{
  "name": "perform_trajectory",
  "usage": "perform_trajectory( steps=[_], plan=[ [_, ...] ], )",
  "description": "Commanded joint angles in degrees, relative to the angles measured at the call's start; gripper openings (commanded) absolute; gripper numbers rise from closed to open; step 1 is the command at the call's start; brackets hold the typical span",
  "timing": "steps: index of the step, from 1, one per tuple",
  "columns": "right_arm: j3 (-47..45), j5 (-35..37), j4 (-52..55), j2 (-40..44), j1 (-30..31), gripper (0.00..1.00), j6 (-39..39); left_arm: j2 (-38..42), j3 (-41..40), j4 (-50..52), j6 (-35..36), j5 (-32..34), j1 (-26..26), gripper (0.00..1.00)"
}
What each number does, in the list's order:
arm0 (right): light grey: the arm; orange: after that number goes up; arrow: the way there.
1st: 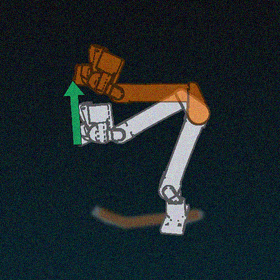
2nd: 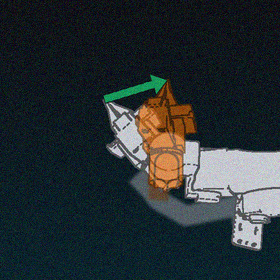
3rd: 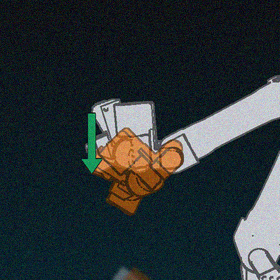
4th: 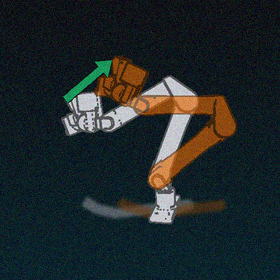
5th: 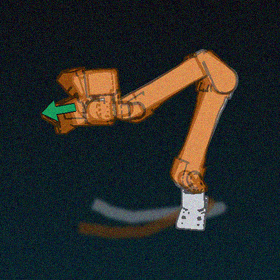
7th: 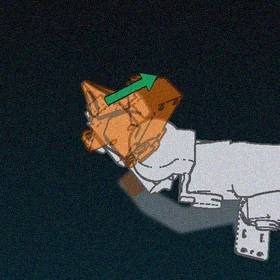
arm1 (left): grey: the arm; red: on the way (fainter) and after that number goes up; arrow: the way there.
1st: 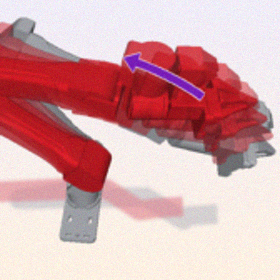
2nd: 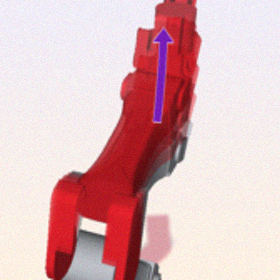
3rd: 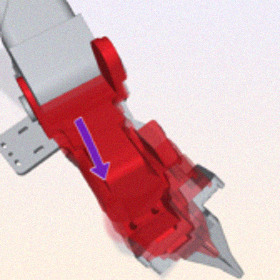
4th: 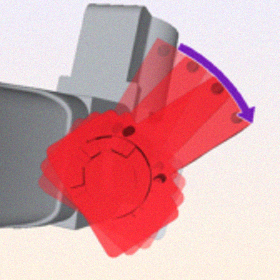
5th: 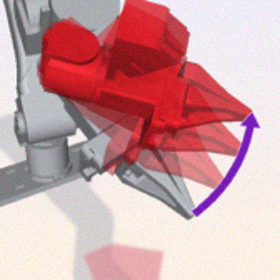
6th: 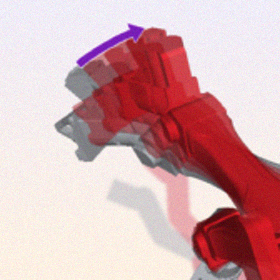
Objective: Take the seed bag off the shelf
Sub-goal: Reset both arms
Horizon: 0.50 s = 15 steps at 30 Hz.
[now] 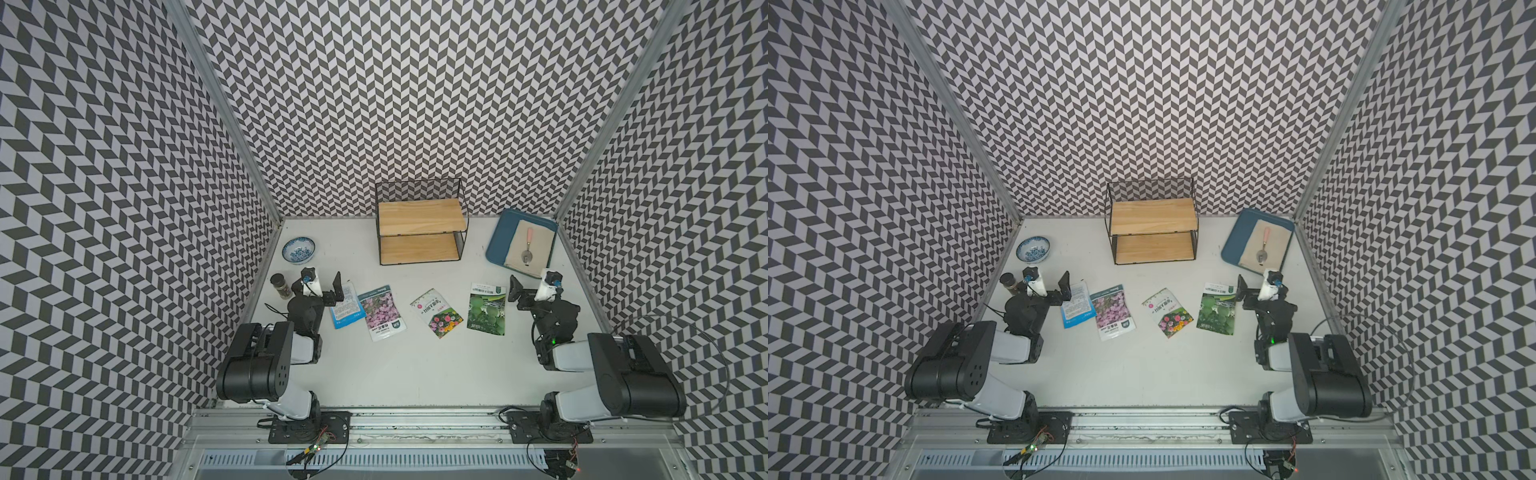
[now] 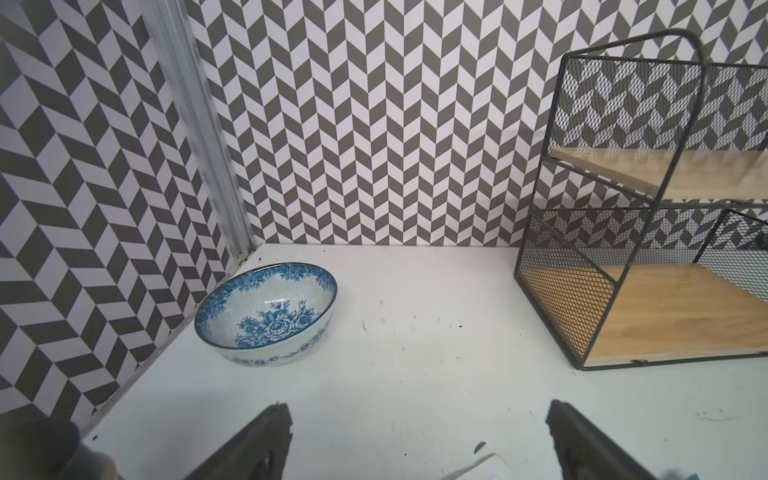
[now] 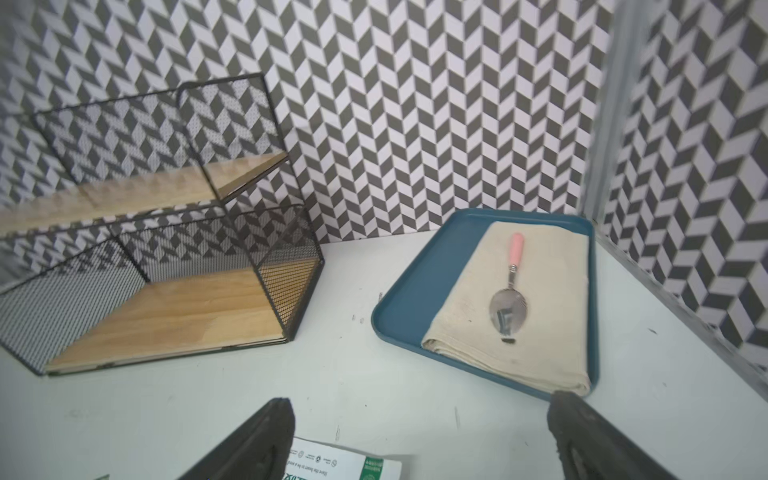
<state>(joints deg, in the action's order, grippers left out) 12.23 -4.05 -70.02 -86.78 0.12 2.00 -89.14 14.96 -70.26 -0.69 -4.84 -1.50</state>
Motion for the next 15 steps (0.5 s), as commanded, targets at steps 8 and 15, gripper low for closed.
perform_trajectory(
  steps=[8, 15],
  plan=[
    [-0.46, 6.39, -8.10, -2.69, 4.19, 0.99, -5.65, 0.31, 0.60, 0.79, 1.39, -0.33, 0.53, 1.00],
    [-0.80, 6.55, -9.11, -2.95, 4.20, 0.99, -5.63, 0.32, 0.68, 1.02, 1.32, -0.25, 0.45, 1.00]
  ],
)
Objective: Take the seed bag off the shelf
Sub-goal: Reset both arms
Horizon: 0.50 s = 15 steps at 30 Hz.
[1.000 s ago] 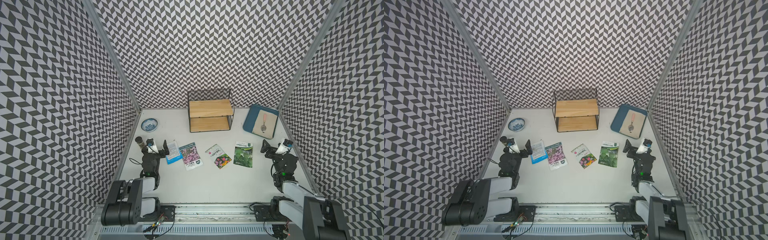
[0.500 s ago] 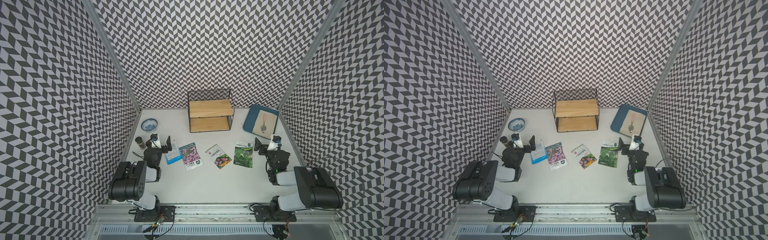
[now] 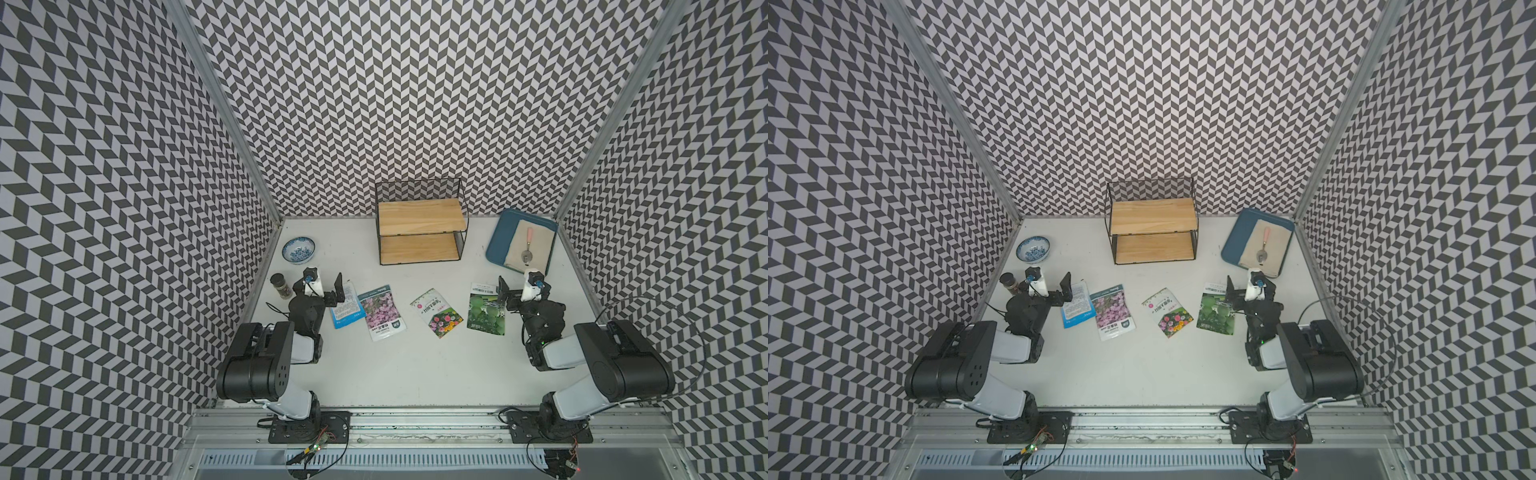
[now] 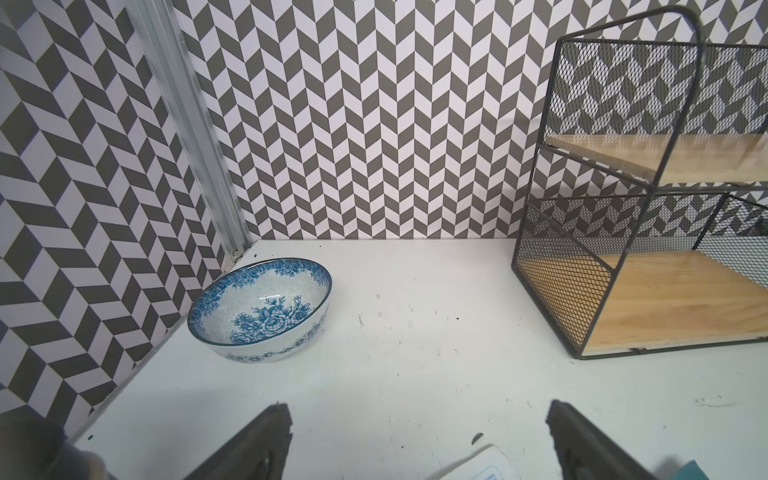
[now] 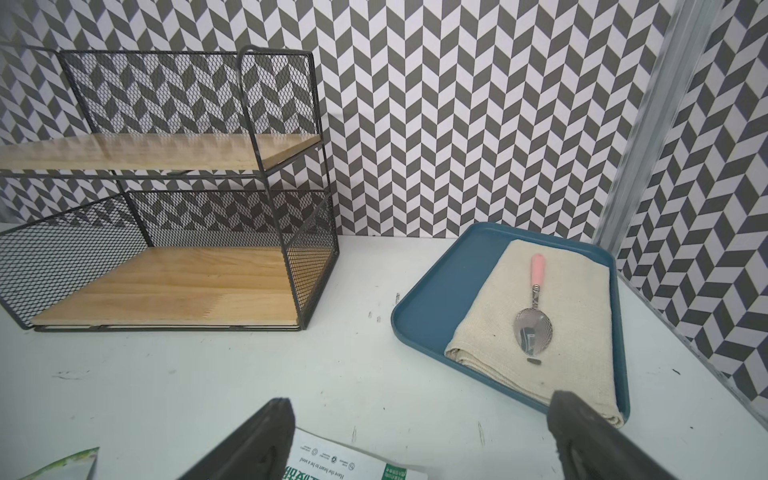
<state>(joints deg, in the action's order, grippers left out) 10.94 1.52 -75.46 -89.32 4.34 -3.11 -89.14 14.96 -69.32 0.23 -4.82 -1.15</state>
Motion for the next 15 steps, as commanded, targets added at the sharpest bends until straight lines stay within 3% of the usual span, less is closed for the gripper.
perform_trajectory(
  steps=[1, 15],
  plan=[
    [0.44, 0.99, -3.71, -0.49, -0.02, 1.00, -0.46, 0.29, 0.64, 0.10, 0.42, -0.27, 0.18, 1.00],
    [0.64, 1.56, -3.46, -0.42, -0.07, 0.99, -0.23, 0.31, 0.68, 0.08, 0.45, -0.22, 0.11, 1.00]
  ],
)
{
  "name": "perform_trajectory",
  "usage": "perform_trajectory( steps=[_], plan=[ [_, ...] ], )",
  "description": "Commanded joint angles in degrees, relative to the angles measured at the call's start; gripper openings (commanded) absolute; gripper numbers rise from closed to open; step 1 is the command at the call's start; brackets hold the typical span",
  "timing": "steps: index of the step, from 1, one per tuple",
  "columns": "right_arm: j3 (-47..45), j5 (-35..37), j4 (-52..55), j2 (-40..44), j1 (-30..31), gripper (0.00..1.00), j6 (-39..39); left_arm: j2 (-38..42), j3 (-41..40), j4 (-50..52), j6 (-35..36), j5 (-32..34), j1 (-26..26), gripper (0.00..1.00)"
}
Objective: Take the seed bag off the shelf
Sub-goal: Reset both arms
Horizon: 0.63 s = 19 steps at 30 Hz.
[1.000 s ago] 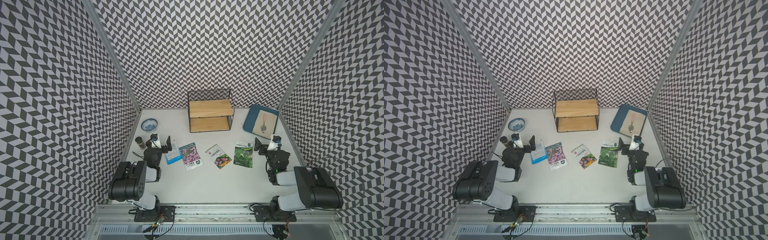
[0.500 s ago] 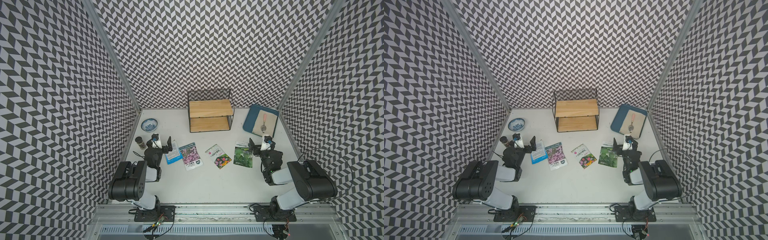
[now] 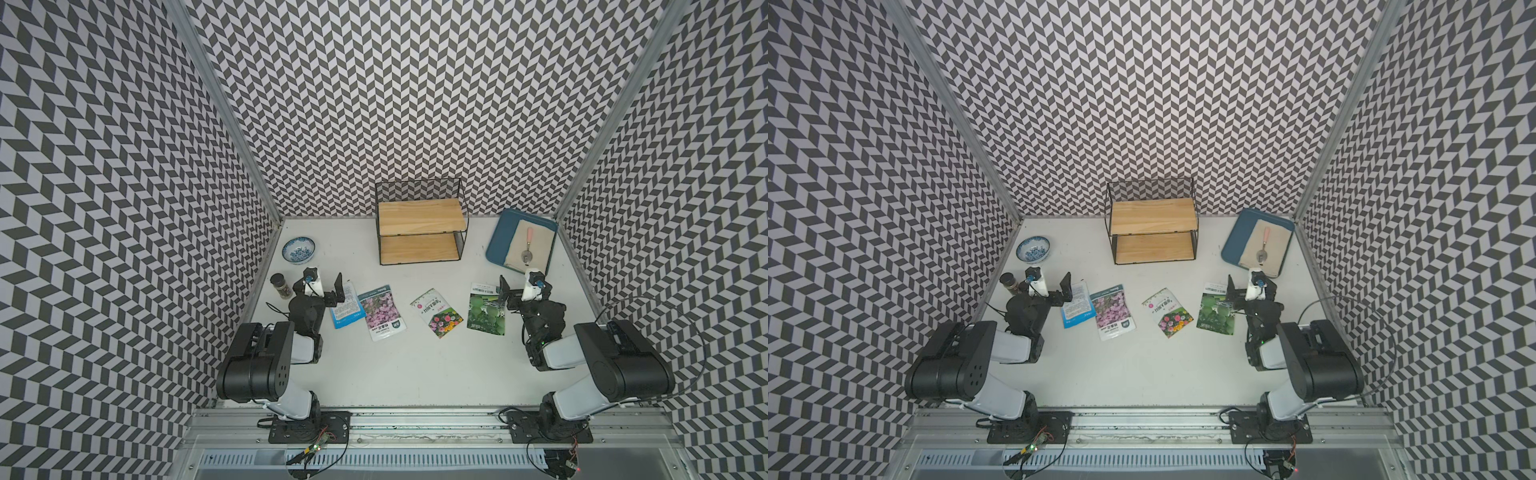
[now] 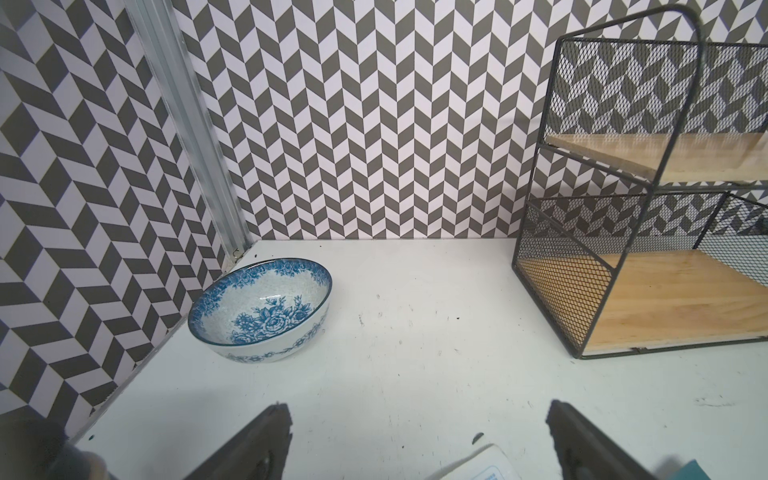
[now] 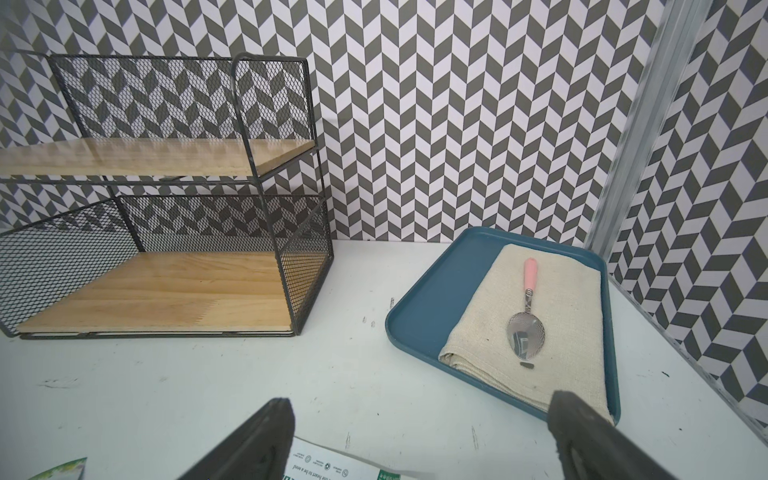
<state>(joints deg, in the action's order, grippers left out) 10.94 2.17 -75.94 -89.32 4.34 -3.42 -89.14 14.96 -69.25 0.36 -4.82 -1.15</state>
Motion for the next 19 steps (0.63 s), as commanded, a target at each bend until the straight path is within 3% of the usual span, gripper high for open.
perform_trajectory(
  steps=[1, 19],
  plan=[
    [0.63, 0.90, -2.98, -0.42, -0.04, 0.99, 0.08, 0.33, 0.68, 0.05, 0.34, -0.30, 0.14, 1.00],
    [0.64, 0.95, -2.98, -0.43, -0.03, 0.99, 0.12, 0.33, 0.71, 0.14, 0.47, -0.03, 0.40, 1.00]
  ],
)
